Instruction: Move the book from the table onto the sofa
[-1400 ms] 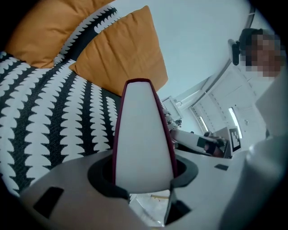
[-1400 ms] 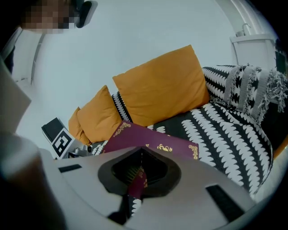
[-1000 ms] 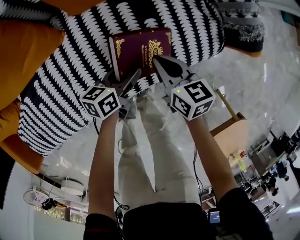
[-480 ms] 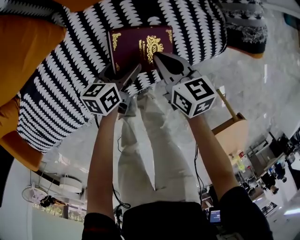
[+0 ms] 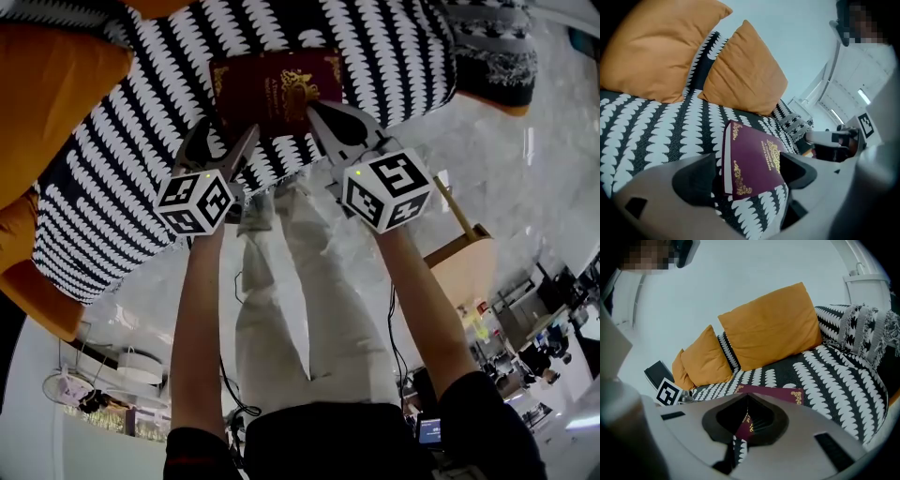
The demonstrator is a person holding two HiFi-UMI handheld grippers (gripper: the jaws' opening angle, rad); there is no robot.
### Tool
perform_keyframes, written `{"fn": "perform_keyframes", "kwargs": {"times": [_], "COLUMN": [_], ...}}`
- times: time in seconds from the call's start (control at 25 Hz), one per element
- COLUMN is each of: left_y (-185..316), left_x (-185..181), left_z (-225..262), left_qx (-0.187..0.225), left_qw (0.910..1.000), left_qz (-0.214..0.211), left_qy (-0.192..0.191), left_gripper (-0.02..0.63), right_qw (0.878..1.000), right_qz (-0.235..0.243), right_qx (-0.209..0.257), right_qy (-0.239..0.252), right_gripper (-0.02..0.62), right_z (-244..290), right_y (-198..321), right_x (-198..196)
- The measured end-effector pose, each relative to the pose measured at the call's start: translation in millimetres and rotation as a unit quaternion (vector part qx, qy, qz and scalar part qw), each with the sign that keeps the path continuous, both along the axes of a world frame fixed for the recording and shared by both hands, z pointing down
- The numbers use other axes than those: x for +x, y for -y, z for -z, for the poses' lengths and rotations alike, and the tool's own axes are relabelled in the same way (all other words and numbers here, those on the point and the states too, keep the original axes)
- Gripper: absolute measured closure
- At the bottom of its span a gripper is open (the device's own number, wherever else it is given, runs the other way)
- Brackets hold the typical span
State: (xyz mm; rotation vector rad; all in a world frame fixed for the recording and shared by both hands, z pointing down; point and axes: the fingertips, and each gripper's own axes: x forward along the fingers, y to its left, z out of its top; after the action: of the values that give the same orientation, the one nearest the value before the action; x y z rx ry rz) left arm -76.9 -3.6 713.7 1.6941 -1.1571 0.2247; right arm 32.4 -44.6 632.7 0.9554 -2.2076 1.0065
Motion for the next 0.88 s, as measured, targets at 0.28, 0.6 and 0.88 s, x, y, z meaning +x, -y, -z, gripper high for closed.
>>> {"fn": "perform_keyframes", "kwargs": {"times": [0.28, 0.6, 0.88], "left_y": [-3, -1, -1], "left_x": [-9, -10, -14], "left_z": [21, 59, 115], "left_qx": [0.023, 0.037, 0.048], "left_qw": [0.9971, 0.9932, 0.9906], "left_qz": [-0.048, -0.082, -0.089], "left_qy": [0.055, 0.073, 0.092], "left_gripper": [0.186, 0.289, 0.437], "right_qw": [1.0, 1.0, 0.999], "right_qz": [0.008, 0.004, 0.019], "right_qx": [0.004, 0.023, 0.039], "right_qy": [-0.003, 0.011, 0.021], "right_gripper": [0.577, 0.577, 0.577], "right_z": [12, 42, 95], "right_y": [0, 4, 5], "right_x": [-12, -20, -36]}}
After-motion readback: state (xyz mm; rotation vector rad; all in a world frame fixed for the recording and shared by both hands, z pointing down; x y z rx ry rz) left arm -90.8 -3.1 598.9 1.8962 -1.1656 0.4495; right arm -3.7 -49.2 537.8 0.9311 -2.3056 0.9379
